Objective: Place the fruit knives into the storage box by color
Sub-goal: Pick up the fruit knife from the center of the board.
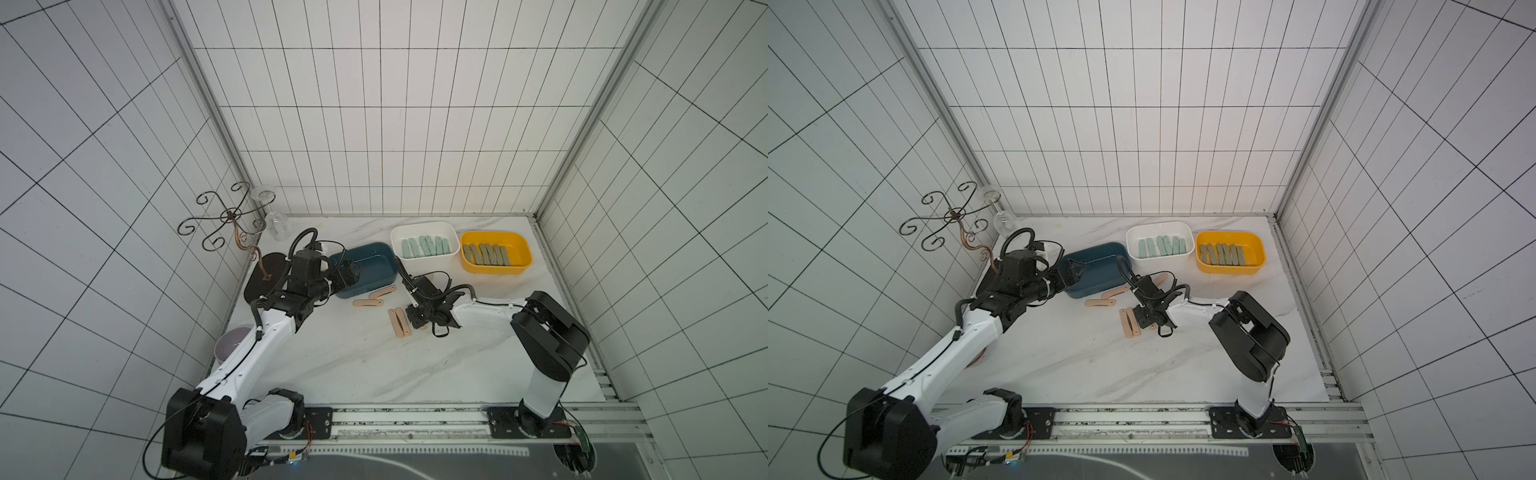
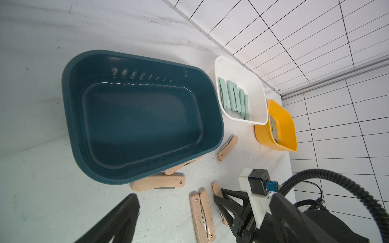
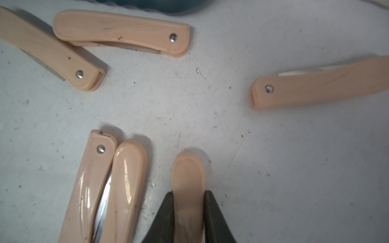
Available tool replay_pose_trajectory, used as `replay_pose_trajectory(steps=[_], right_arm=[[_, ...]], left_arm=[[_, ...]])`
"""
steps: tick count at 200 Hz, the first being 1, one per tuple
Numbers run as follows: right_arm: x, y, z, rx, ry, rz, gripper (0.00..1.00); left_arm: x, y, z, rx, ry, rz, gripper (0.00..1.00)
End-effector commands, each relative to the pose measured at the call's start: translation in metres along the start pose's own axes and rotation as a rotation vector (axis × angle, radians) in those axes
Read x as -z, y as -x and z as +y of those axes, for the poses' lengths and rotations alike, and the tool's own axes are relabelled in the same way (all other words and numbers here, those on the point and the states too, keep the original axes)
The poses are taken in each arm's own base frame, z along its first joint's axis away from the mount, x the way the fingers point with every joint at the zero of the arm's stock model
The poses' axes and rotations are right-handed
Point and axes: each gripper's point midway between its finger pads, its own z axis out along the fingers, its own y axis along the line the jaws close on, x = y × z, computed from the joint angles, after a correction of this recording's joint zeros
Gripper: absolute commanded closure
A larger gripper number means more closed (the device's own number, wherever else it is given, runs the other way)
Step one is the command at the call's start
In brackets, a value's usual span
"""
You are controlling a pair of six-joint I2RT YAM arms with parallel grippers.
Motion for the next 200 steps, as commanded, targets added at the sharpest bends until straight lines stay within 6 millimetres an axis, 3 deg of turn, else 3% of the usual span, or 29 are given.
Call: replay_pose_trajectory(steps=[1, 61, 90, 123, 157, 200], right_arm=[[0.010, 0.014, 0.001, -0.022, 0.019, -0.010, 0.78], [0.053, 0.049, 0.001, -0.076, 0.061, -0.134, 0.79], [0.080, 0.084, 0.001, -0.099, 0.097, -0.220, 0.79], [0.103, 0.139, 0.004, -0.109, 0.135, -0.320, 0.79], [0.101, 0.188, 0.010, -0.113, 0.154, -0.384, 0.79], [0.079, 0.239, 0.011, -0.119, 0.162, -0.461, 0.79]], left_arm=[[0.001, 0.003, -0.002, 0.004, -0.019, -0.018, 0.03], [-0.003, 0.006, -0.005, 0.006, -0.024, -0.015, 0.03], [-0.006, 0.010, -0.006, 0.010, -0.024, -0.022, 0.03], [-0.008, 0.026, -0.004, 0.011, -0.008, -0.055, 0.03], [-0.013, 0.044, 0.005, 0.032, 0.011, -0.086, 0.03], [-0.018, 0.057, 0.016, 0.050, 0.028, -0.103, 0.03]])
